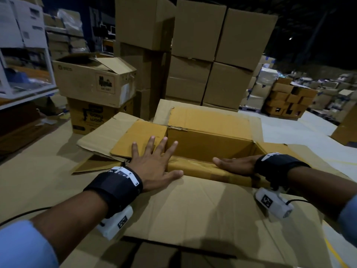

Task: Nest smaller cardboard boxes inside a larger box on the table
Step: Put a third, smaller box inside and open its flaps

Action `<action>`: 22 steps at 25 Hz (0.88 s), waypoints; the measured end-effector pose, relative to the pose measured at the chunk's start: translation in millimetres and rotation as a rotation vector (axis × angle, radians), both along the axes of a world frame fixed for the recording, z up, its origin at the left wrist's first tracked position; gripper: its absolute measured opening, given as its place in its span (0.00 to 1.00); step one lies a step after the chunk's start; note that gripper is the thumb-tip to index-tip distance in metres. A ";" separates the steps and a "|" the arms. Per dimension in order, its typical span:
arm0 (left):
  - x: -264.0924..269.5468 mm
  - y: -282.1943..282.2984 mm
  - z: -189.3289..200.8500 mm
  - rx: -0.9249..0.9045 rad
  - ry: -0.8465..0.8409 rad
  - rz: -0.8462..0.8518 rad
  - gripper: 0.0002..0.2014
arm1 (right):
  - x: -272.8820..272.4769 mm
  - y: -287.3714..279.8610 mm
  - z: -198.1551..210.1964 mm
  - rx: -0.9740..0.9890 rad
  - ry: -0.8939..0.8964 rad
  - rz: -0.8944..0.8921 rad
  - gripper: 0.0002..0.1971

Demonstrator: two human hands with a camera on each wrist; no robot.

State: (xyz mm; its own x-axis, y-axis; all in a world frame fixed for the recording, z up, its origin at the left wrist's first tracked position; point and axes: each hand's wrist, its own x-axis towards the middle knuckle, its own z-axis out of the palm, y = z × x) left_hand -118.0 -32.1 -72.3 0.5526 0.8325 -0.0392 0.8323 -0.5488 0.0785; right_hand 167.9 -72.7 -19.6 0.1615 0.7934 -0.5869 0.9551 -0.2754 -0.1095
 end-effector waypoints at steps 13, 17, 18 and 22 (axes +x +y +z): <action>-1.5 -4.3 5.6 0.046 0.022 -0.018 0.47 | 7.2 -9.5 17.3 0.381 -0.345 0.180 0.46; 3.7 -11.5 13.5 0.202 0.066 -0.055 0.48 | 5.5 -29.3 53.9 0.593 -0.405 0.141 0.48; 6.3 -15.0 16.8 0.262 0.070 -0.079 0.49 | 4.4 -38.3 57.6 0.605 -0.439 0.153 0.48; 20.0 -29.1 39.7 0.504 0.007 -0.123 0.48 | 0.3 -71.3 56.8 0.729 -0.538 0.220 0.47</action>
